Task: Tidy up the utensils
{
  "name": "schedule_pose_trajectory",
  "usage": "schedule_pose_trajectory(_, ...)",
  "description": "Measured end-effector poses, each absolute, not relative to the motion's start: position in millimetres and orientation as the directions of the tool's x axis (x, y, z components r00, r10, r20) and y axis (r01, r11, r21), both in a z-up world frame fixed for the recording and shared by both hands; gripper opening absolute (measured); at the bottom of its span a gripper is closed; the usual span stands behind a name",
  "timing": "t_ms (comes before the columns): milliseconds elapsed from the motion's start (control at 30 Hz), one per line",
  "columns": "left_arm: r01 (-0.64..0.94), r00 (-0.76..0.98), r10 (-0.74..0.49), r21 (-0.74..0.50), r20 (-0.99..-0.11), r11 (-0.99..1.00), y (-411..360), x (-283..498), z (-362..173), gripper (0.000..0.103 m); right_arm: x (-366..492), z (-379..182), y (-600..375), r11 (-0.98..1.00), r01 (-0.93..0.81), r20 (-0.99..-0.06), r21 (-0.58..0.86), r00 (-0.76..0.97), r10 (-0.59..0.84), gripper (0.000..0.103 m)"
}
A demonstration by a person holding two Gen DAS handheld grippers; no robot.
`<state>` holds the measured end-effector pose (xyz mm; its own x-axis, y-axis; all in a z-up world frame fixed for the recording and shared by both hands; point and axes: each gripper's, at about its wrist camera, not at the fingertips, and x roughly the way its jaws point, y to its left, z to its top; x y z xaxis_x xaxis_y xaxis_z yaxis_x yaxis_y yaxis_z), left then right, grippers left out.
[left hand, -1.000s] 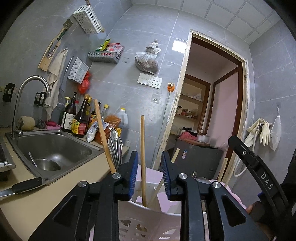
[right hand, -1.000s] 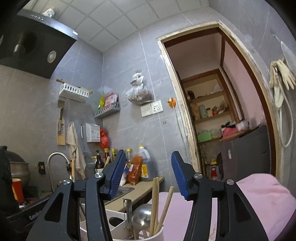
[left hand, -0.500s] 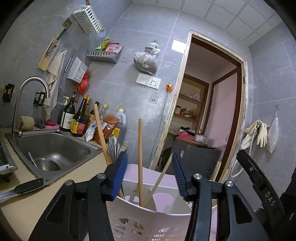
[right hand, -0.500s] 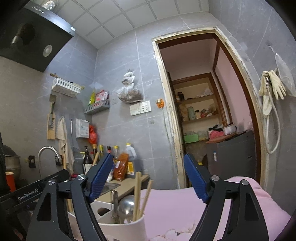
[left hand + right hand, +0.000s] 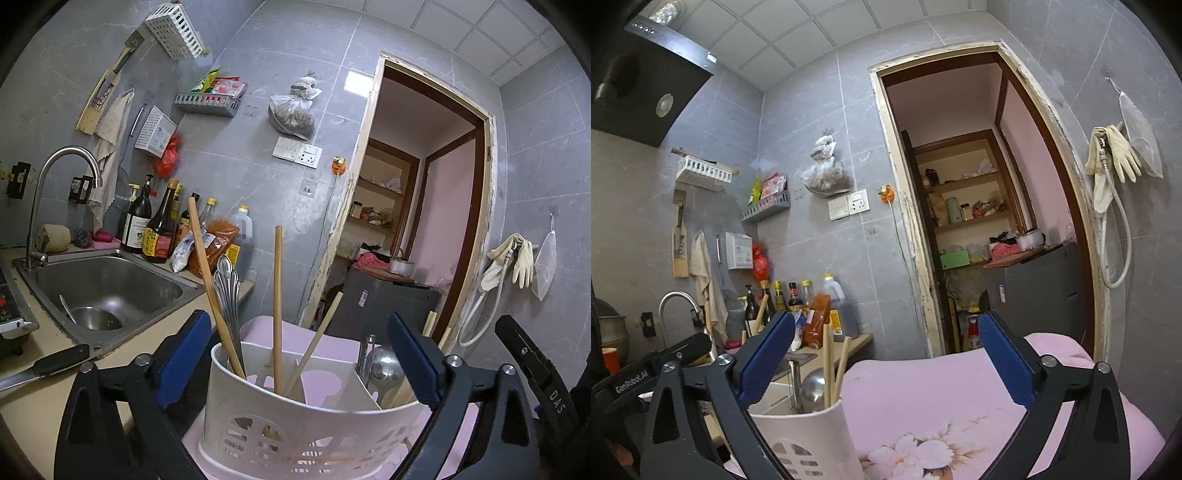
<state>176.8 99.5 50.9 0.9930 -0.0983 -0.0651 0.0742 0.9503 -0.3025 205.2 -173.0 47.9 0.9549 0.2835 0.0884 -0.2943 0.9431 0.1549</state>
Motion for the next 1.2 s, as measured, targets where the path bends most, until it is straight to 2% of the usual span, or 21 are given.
schedule_pose_trajectory(400,0.068,0.983,-0.111,-0.268,-0.149,0.961,88,157,42,0.096,180,44,-185,0.954,-0.274,0.0,0.126,0.961,0.276,0.103)
schedule_pose_trajectory(600,0.103,0.97,-0.158,-0.279,-0.184,0.955,83,141,37,0.096,159,45,-197,0.966,-0.233,-0.053,0.115,0.969,0.24,0.103)
schedule_pose_trajectory(967,0.134,0.949,-0.174,-0.162,-0.264,0.978,51,115,31,0.096,123,34,-218,0.987,-0.151,-0.211,0.048,0.965,0.158,0.103)
schedule_pose_trajectory(1200,0.125,0.948,-0.157,-0.133,-0.275,0.983,47,95,27,0.096,105,31,-230,0.991,-0.12,-0.266,0.054,0.955,0.13,0.103)
